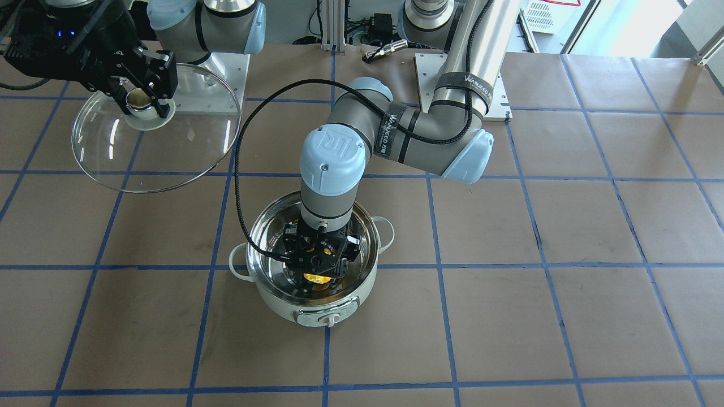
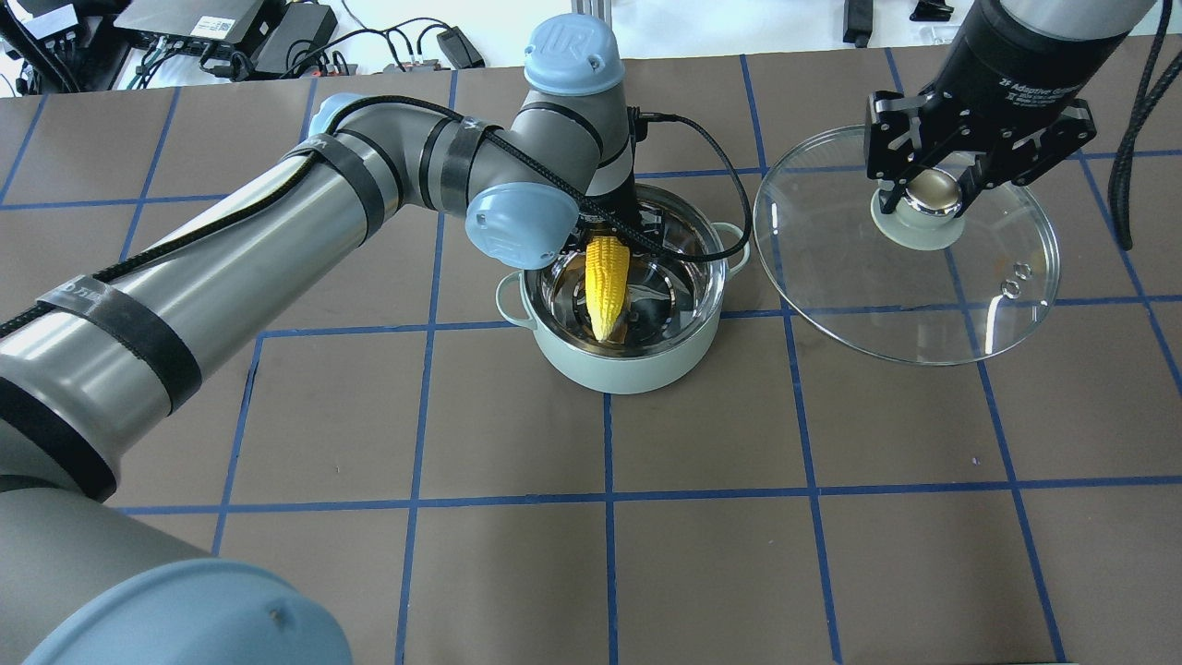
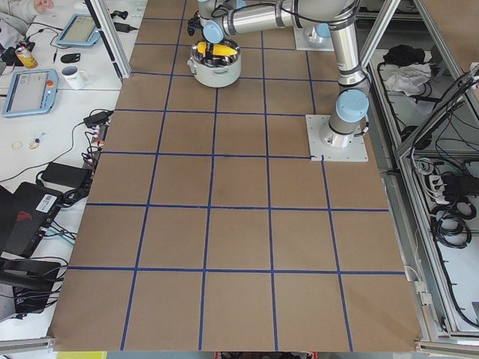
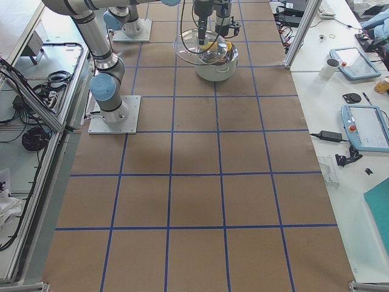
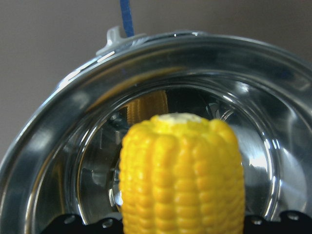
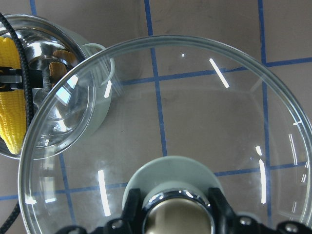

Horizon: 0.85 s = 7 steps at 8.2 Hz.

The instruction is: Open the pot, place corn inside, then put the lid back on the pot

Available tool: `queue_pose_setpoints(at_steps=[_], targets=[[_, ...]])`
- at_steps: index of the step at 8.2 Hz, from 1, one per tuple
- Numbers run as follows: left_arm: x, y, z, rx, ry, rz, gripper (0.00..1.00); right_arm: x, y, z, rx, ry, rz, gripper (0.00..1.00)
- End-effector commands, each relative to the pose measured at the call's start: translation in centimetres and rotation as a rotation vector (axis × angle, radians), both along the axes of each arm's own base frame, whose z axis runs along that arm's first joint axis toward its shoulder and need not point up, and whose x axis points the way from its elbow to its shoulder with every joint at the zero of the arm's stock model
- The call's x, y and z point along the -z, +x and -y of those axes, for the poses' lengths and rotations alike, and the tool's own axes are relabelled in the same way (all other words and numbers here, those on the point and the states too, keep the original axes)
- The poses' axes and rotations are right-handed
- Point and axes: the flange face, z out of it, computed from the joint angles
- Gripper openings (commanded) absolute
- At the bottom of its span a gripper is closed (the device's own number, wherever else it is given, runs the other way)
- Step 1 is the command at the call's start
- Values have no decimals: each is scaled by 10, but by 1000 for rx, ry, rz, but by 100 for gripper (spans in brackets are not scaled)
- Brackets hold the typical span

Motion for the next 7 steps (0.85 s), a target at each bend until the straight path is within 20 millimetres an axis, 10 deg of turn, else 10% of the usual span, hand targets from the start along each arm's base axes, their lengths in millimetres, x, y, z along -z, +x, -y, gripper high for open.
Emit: queue_pose_setpoints(at_steps=[1,7], targets=[[-10,-7,-7,9,-11,9,100,1,1,0,-4,1,7,8],[-71,40,-22,46,18,127,100,-1,-1,8,-53,-9,-21,10]])
